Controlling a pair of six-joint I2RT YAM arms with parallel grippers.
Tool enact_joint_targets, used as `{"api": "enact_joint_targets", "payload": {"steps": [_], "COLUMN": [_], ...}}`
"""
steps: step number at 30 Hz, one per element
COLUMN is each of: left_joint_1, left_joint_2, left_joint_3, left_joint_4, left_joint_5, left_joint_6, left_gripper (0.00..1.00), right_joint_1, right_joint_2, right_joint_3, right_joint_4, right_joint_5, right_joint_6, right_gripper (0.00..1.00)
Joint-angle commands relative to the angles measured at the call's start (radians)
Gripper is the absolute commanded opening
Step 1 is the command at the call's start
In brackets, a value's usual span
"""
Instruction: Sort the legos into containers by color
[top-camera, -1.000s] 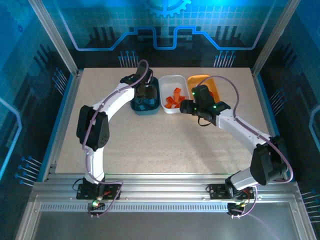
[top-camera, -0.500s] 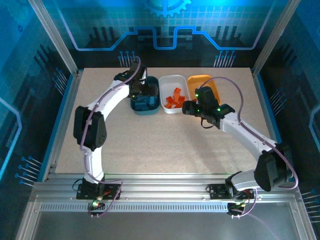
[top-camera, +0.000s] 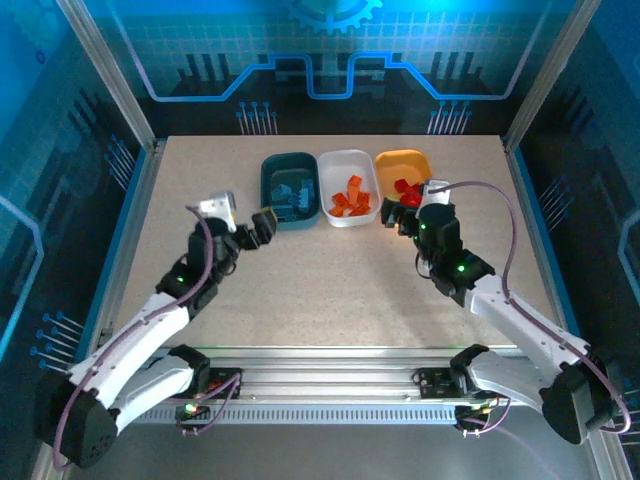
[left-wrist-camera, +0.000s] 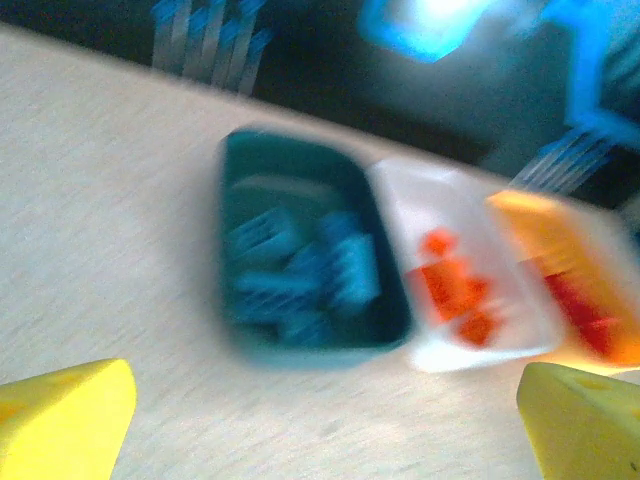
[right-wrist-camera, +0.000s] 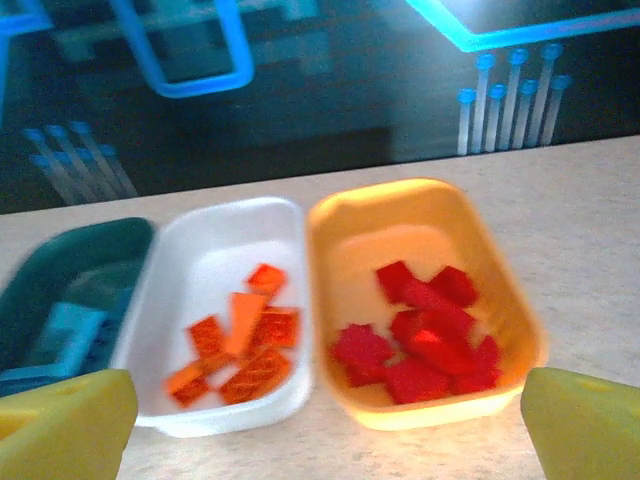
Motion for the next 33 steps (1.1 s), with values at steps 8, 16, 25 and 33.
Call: {"api": "enact_joint_targets", "payload": {"steps": [8,16,25,33], "left_joint_1": [0.119,0.325,0.428,0.427], "left_joint_2": [0.118,0.656,0.615,0.616], "left_joint_3": [-0.31,-0.344,-0.191,-0.182], "left_joint_4": [0.718,1.21,0.863,0.851], "left_joint_5": [-0.119,0.043,0.305,0.33], "left_joint_6": [0.501,0.435,0.387,0.401], "left_gripper": [0.99,0.99,0.99,0.99], "right_joint_1": [-0.228,-0.31,-0.403,-0.393], "right_joint_2": [0.037,0.323,0.452,0.453], "right_joint_3": [-0.236,-0.319,-0.298,-0.287], "right_joint_4": [0.345,0.64,0.7,0.682], "right_joint_5": [-0.263,-0.352,-0.38,-0.36], "right_joint_6": [-0.421,-0.443,-0.337,-0.343], "right_gripper": [1.0,1.0,1.0,1.0]}}
